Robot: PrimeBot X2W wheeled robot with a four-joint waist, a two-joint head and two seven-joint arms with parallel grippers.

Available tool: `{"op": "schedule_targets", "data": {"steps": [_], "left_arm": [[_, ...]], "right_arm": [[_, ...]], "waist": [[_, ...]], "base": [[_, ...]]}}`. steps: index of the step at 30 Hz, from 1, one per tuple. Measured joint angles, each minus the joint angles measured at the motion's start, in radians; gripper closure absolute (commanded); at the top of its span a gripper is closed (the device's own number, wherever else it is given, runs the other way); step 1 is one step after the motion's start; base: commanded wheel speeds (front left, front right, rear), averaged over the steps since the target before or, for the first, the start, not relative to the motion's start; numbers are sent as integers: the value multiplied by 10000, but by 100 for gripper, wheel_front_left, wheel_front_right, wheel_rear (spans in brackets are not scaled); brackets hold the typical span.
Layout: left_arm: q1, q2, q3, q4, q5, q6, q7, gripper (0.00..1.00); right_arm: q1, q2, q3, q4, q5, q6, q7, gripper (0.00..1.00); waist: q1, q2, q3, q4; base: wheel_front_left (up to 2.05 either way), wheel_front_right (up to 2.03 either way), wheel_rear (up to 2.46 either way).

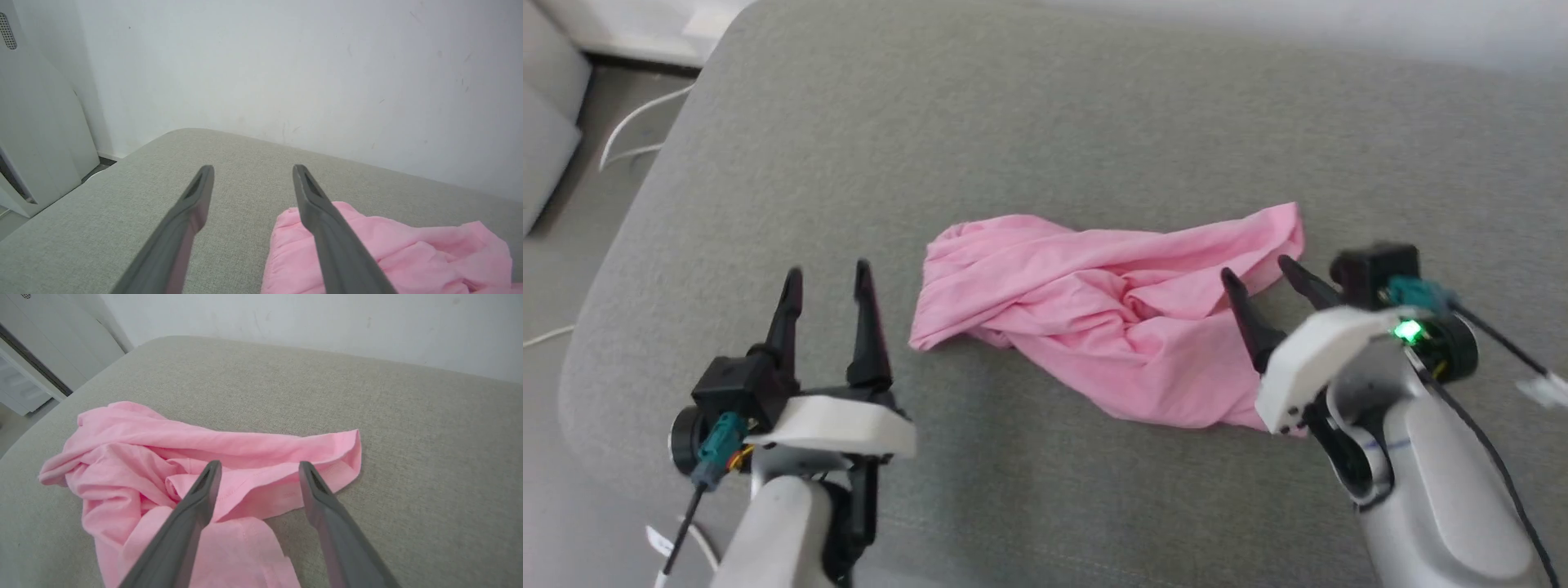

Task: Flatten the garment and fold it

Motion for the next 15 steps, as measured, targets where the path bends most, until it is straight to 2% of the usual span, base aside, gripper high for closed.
{"op": "schedule_targets", "data": {"steps": [4,7,8,9,11,15], "left_arm": [[-1,-708,288,-512,729,-380,-8,0],[1,-1037,456,-514,1026,-727,-8,0],[1,-1106,523,-485,1078,-821,-8,0],[1,-1162,602,-456,1126,-901,-8,0],[1,-1254,734,-362,1172,-1074,-8,0],[12,-1342,959,-190,1246,-1325,-8,0]], "right_arm": [[-799,10,44,980,4,2,1032,0],[-1151,0,21,1636,-23,0,1921,0],[-1232,4,79,1808,-146,0,2238,13],[-1290,4,132,1944,-370,0,2552,62],[-1388,8,153,1983,-700,0,2922,100],[-1410,-33,-59,1831,-1252,2,3394,100]], "waist": [[1,0,289,333],[1,0,501,569],[1,0,570,637],[1,0,638,699],[1,0,742,808],[2,0,804,913]], "base": [[0,0,0],[0,0,0],[0,0,0],[0,0,0],[0,0,0],[0,0,0]]}}
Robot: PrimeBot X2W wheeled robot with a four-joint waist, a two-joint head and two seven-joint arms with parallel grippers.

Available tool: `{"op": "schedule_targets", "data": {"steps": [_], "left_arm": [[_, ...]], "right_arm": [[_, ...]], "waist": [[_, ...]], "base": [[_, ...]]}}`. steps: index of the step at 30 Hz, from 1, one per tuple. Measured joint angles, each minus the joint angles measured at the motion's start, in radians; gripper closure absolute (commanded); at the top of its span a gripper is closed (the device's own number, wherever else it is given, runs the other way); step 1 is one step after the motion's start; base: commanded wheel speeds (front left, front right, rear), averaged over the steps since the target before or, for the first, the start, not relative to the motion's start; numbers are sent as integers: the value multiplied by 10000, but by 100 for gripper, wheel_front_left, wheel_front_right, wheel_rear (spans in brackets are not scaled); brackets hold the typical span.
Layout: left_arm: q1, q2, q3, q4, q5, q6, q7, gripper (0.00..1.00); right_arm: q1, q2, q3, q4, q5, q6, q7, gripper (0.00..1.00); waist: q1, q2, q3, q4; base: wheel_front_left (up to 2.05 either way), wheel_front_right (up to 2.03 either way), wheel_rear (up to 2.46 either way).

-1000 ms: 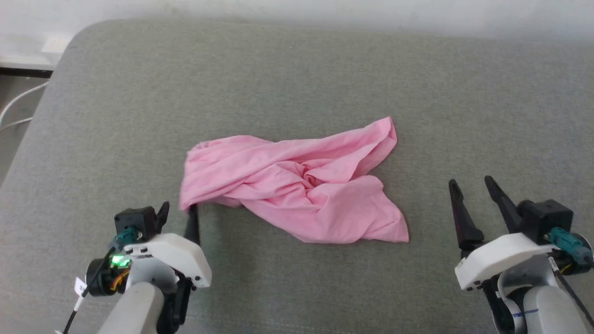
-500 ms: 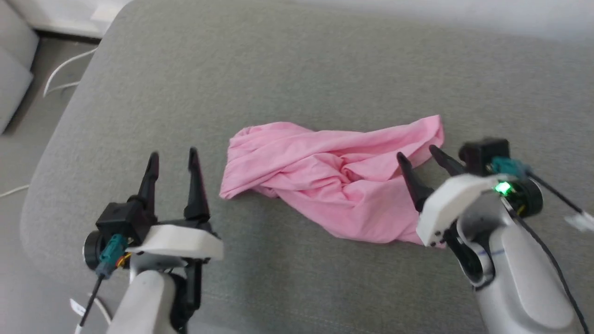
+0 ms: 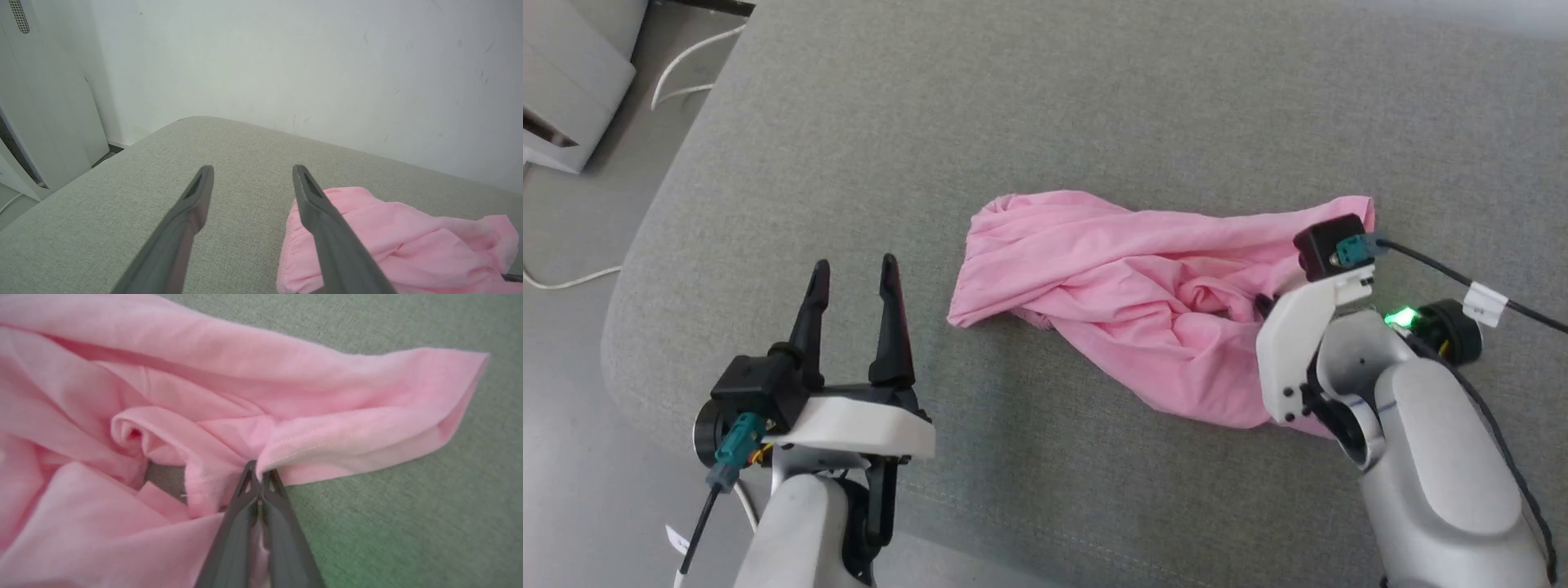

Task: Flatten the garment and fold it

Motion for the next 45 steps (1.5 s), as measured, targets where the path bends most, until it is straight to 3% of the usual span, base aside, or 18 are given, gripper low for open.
{"op": "schedule_targets", "data": {"steps": [9,18,25,32,33,34,35,40,45], "left_arm": [[141,-65,378,213,324,-245,0,0],[255,-88,518,343,462,-445,0,0],[257,-98,468,619,502,-610,0,0],[253,-100,320,838,502,-696,0,0],[253,-100,299,859,502,-698,0,0],[251,-100,288,884,502,-700,0,0],[251,-100,265,909,500,-704,0,0],[184,-98,-67,1035,466,-853,0,0],[-442,-100,-1110,1576,282,-1179,17,0]], "right_arm": [[1947,-430,-725,-1795,-146,13,107,100],[4385,-370,-2940,-3977,-502,12,320,100],[5048,-8,-4052,-4155,-520,12,-265,100],[5085,6,-5570,-3557,-1030,12,-1011,100],[5055,12,-5584,-3467,-936,12,-1135,75],[5024,19,-5545,-3434,-918,12,-1306,7],[4977,23,-5509,-3427,-888,12,-1499,0],[4542,19,-5400,-3701,-349,12,-3127,0],[4434,15,-4458,-4125,221,10,-4863,0]], "waist": [[-2,0,-426,-400],[-3,0,-847,-1067],[-3,0,-996,-1457],[-3,0,-1129,-1768],[-3,0,-1150,-1808],[-2,0,-1174,-1849],[-2,0,-1200,-1889],[-2,0,-1314,-2078],[-2,0,-1319,-2270]], "base": [[0,0,0],[0,0,0],[0,0,0],[0,0,0],[0,0,0],[0,0,0],[0,0,0],[0,0,0],[0,0,0]]}}
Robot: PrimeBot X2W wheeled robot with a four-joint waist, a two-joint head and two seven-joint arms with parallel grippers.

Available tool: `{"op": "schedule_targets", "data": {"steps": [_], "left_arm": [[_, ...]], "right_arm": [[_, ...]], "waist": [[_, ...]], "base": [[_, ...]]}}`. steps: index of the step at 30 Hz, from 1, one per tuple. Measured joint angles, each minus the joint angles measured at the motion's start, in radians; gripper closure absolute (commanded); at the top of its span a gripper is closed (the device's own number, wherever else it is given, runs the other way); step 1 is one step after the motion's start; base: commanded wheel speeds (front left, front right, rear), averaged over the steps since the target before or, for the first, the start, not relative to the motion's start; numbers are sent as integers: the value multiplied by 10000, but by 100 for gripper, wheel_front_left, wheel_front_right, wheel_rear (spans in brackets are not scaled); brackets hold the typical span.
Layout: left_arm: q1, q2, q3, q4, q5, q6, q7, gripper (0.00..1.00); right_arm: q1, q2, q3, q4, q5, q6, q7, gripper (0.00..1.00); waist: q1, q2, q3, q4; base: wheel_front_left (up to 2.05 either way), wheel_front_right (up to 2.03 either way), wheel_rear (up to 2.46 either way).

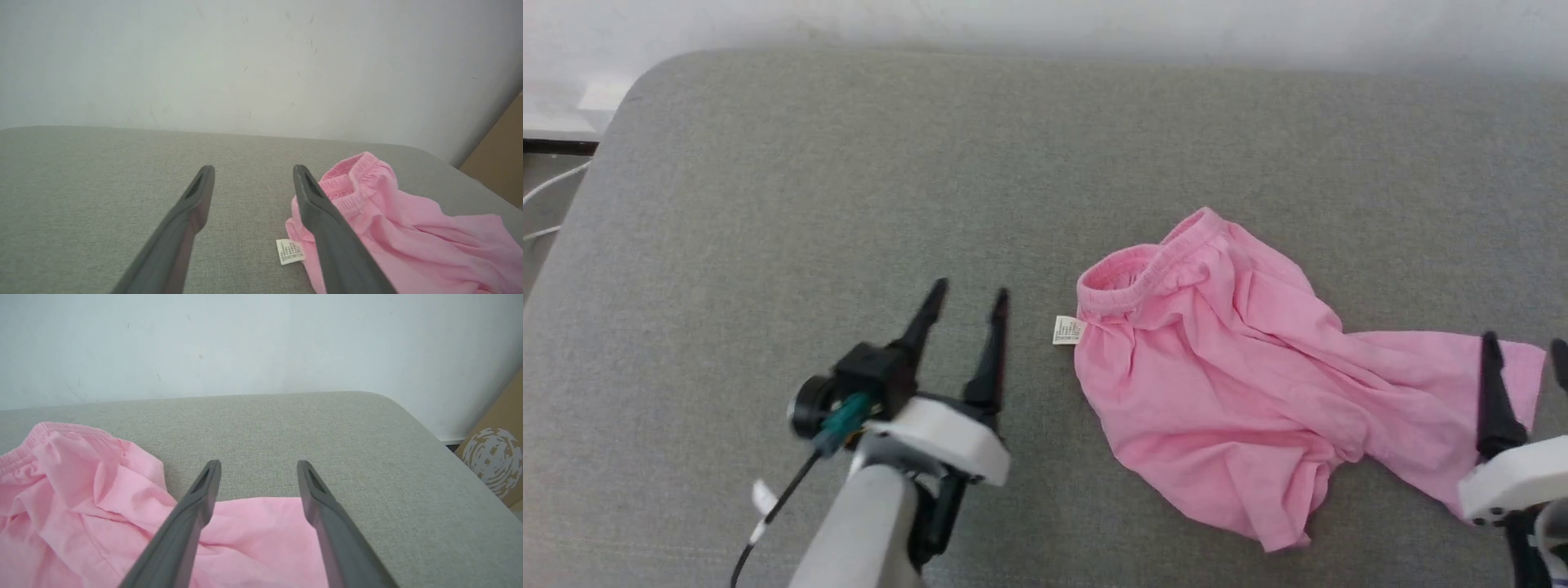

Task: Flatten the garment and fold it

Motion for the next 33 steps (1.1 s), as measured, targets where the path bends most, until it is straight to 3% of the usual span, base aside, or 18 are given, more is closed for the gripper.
{"op": "schedule_targets", "data": {"steps": [8,14,23,24,25,26,33], "left_arm": [[-2168,-23,-1801,1839,-815,-286,1281,0],[-3732,-15,-2441,3653,-1507,245,3193,0],[-5395,-19,-3269,5885,-1682,483,6335,0],[-5607,-19,-3392,6027,-1609,479,6694,51],[-5769,-23,-3459,6115,-1599,470,6966,86],[-5868,-21,-3480,6180,-1611,420,7150,100],[-5148,92,-3003,5680,-2073,570,6385,100]], "right_arm": [[-13,6,1294,-15,203,0,-619,0],[-320,4,1808,-6,251,0,-677,0],[-481,4,2102,-21,311,0,-717,0],[-482,6,2127,-17,336,0,-761,0],[-482,4,2144,-12,372,0,-775,0],[-483,4,2150,2,420,0,-775,0],[-505,2,2021,0,520,0,-855,0]], "waist": [[0,0,226,-343],[1,0,536,-661],[0,0,994,-1077],[0,0,1019,-1103],[0,0,1039,-1122],[1,0,1046,-1129],[0,0,970,-875]], "base": [[0,0,0],[0,0,0],[0,0,0],[0,0,0],[0,0,0],[0,0,0],[0,0,0]]}}
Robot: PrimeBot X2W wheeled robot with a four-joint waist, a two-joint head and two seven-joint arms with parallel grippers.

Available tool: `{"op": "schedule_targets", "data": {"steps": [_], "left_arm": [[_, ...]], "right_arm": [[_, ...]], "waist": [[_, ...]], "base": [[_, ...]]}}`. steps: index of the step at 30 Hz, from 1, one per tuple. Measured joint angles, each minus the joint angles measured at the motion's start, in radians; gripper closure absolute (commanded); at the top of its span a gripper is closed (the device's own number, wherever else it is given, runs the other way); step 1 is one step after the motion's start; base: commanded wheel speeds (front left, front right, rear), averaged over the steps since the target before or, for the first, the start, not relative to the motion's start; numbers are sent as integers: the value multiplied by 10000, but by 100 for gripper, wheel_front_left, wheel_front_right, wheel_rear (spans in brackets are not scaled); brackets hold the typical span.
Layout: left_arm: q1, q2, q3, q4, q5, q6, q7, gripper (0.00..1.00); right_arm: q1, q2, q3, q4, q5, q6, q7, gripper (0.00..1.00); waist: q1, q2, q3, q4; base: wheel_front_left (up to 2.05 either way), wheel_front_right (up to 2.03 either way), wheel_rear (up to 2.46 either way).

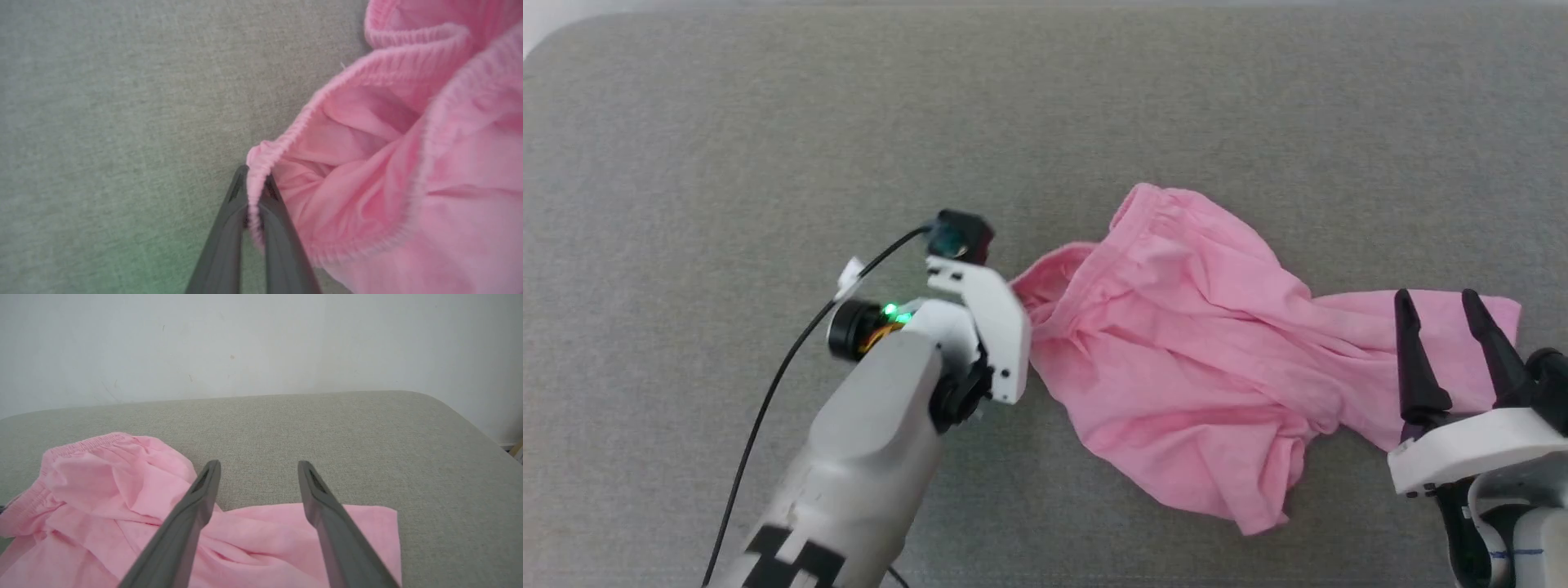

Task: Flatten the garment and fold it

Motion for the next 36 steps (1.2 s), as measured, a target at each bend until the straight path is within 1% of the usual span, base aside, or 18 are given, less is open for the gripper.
{"op": "schedule_targets", "data": {"steps": [3,7,9,12,15,16,17,20,26,29,31,33,36], "left_arm": [[871,286,500,-746,-483,150,-462,100],[2223,907,1074,-2167,-932,589,-654,100],[2968,1248,1350,-3014,-1112,932,-627,100],[4131,1728,1802,-4222,-1333,1569,-476,100],[5128,2105,2102,-5162,-1563,1998,-305,100],[5393,2167,2182,-5434,-1613,2102,-316,0],[5623,2169,2257,-5666,-1687,2203,-332,0],[6077,2134,2280,-6274,-1703,2259,-606,0],[6020,1935,2320,-7342,-1285,2255,-2259,0],[5706,1873,2008,-7469,-959,1944,-2696,0],[5347,1795,1714,-7380,-861,1712,-2679,0],[4910,1676,1400,-7141,-790,1486,-2485,0],[4201,1513,999,-6604,-732,1289,-1927,0]], "right_arm": [[-6,-2,-127,-23,-2,-2,-4,0],[-5,-2,-169,-38,-4,-2,6,0],[-4,0,-151,-36,-6,-2,13,0],[-5,0,-140,-40,-6,-2,63,0],[-5,4,-104,-42,-8,-2,111,0],[-5,4,-94,-38,-8,0,127,0],[-5,4,-84,-36,-6,0,171,0],[-6,8,-50,-33,-6,0,182,0],[-5,6,-29,-69,-4,-2,178,0],[-4,6,-67,-155,-4,-2,180,0],[-3,4,-65,-211,-2,-2,184,0],[-3,4,-50,-232,-2,-2,186,0],[-6,4,36,-232,15,-2,192,0]], "waist": [[0,-3,-48,223],[-1,-3,-122,593],[0,-2,-163,797],[-1,-3,-234,1101],[-1,-3,-321,1378],[-1,-3,-354,1459],[0,-3,-389,1529],[0,-3,-537,1655],[-1,-3,-742,1651],[0,-3,-752,1547],[-1,-3,-733,1474],[-1,-3,-694,1405],[0,-3,-619,1293]], "base": [[0,0,0],[0,0,0],[0,0,0],[0,0,0],[0,0,0],[0,0,0],[0,0,0],[0,0,0],[0,0,0],[0,0,0],[0,0,0],[0,0,0],[0,0,0]]}}
